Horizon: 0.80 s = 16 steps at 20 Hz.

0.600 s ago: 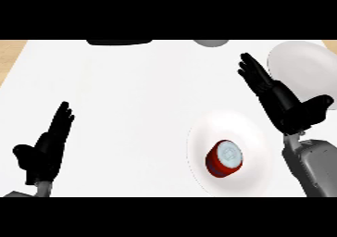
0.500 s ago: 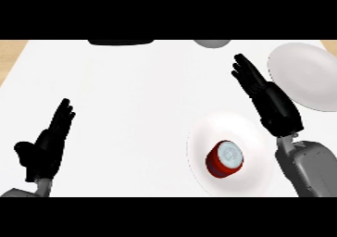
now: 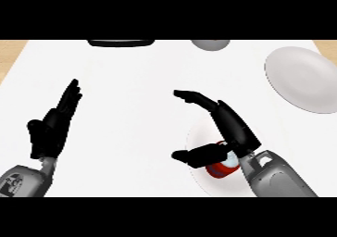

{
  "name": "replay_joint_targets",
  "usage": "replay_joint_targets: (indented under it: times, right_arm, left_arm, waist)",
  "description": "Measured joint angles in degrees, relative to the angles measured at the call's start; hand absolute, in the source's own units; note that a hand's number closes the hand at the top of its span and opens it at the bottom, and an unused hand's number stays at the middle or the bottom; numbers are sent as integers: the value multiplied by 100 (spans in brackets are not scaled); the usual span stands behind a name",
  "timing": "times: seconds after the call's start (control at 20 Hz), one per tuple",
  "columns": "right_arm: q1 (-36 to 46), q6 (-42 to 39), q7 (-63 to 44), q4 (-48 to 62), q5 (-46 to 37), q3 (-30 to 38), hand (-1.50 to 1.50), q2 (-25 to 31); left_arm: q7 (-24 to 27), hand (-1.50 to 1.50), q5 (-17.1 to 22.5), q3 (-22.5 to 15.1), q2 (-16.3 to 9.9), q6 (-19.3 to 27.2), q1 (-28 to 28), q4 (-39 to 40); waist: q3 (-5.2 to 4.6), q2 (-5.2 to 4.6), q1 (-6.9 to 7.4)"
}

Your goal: Pick the can from the plate and place it in the plate

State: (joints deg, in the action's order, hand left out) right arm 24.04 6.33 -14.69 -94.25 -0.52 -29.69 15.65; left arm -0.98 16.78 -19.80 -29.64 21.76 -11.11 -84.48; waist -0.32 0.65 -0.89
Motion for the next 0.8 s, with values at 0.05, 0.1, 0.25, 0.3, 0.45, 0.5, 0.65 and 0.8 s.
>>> replay_joint_targets:
  times: [0.05,0.1,0.25,0.3,0.45,0.5,0.65,0.8]
  right_arm:
    - [-260,136,18,-49,-71,-146,-150,-116]
    - [-503,259,102,-67,-209,-319,-150,-209]
    - [-1183,503,556,-153,-714,-747,-150,-159]
    - [-1343,574,626,-255,-898,-818,-150,-73]
    - [-1578,725,693,-627,-1400,-841,-150,268]
    - [-1645,741,644,-859,-1502,-772,-150,421]
    - [-1691,655,364,-1472,-1692,-503,-150,744]
    - [-1559,202,-367,-2102,-1762,-260,-150,1202]
  left_arm:
    - [-27,0,13,44,-19,-56,-73,49]
    - [-49,0,12,73,-23,-120,-131,86]
    - [-130,0,-60,110,39,-207,-264,143]
    - [-142,0,-96,112,83,-215,-278,165]
    - [-206,0,-161,136,195,-255,-423,297]
    - [-209,0,-187,127,211,-255,-376,252]
    - [-220,0,-244,232,211,-332,-422,309]
    - [-107,0,-228,335,255,-456,-467,516]
  waist:
    - [8,-14,-8]
    - [13,-24,-2]
    - [25,-41,11]
    - [27,-43,13]
    - [29,-47,0]
    - [30,-44,3]
    - [30,-46,13]
    - [24,-45,-4]
